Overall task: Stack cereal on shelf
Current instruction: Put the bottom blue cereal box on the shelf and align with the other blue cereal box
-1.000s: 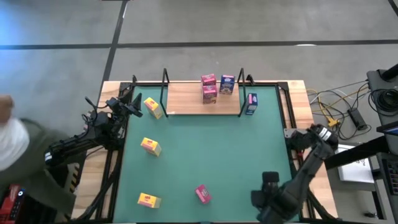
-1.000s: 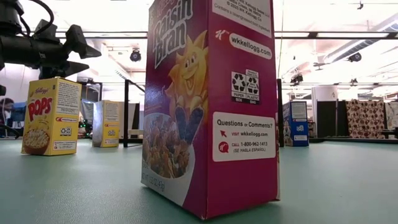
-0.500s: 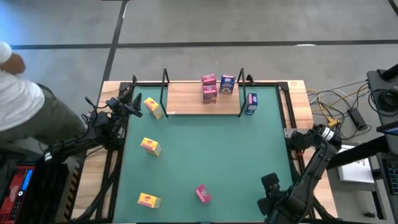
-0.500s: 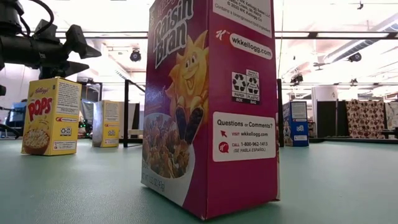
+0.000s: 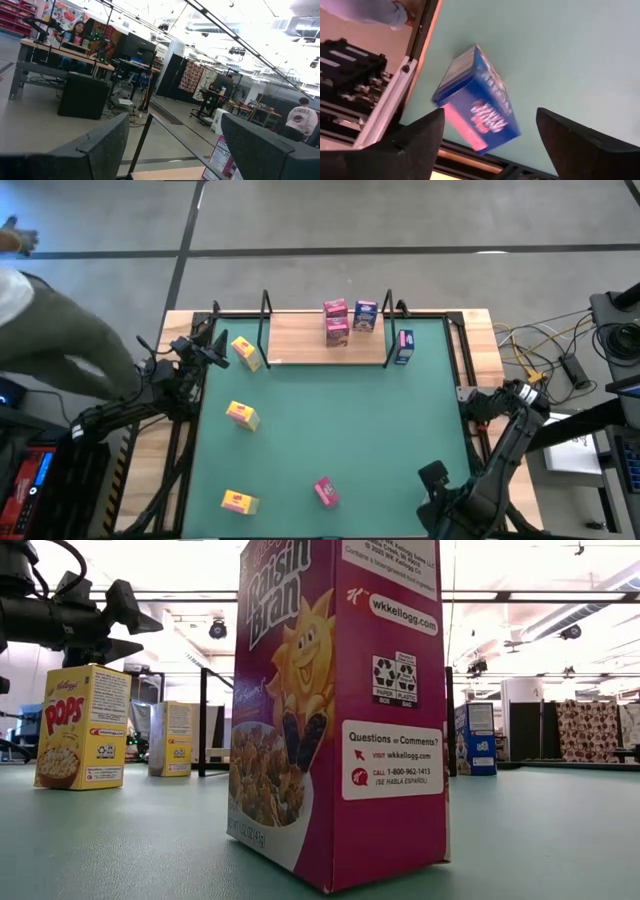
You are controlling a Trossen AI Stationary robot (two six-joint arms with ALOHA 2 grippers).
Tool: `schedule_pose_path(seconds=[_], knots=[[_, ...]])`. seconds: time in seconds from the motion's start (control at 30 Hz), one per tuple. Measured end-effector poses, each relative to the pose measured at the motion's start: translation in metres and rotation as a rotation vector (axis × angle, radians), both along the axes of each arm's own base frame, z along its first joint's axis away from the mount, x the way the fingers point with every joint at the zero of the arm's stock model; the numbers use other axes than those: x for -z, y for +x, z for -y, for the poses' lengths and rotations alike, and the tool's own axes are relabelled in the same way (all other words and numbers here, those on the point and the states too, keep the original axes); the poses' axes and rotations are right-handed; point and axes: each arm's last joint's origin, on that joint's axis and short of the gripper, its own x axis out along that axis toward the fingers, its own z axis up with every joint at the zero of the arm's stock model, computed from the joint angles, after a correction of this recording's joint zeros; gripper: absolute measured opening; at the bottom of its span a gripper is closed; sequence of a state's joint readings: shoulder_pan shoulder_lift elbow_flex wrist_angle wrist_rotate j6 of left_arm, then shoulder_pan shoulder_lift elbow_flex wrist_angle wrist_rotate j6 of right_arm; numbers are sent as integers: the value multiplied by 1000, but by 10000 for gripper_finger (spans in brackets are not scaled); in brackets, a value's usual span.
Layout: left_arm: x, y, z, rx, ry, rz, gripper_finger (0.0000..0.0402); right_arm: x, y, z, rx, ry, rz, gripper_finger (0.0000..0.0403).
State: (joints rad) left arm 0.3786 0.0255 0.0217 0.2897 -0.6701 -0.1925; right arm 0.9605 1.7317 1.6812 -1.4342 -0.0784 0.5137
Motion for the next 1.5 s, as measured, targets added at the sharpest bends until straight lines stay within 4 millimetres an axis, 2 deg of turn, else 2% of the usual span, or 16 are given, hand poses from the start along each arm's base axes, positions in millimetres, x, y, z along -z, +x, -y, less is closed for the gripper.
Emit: schedule_pose_path(seconds=[0.33, 0.6, 0.9, 1.0, 1.17, 1.5], knots=[[0, 0, 0, 0, 0, 0, 299, 5, -8, -7, -88, 7, 5, 365], [0, 0, 0, 0, 0, 0, 299, 30, -11, -3, -131, -44, -33, 368], [0, 0, 0, 0, 0, 0, 299, 58, -8, 0, -158, -64, 7, 367], [0, 0, 0, 0, 0, 0, 299, 62, -4, 2, -146, -62, 22, 354], [0, 0, 0, -1, 0, 1, 299, 63, 5, 8, -123, -54, 23, 311], [0, 0, 0, 0, 0, 0, 299, 63, 31, 29, -53, -48, 28, 191]])
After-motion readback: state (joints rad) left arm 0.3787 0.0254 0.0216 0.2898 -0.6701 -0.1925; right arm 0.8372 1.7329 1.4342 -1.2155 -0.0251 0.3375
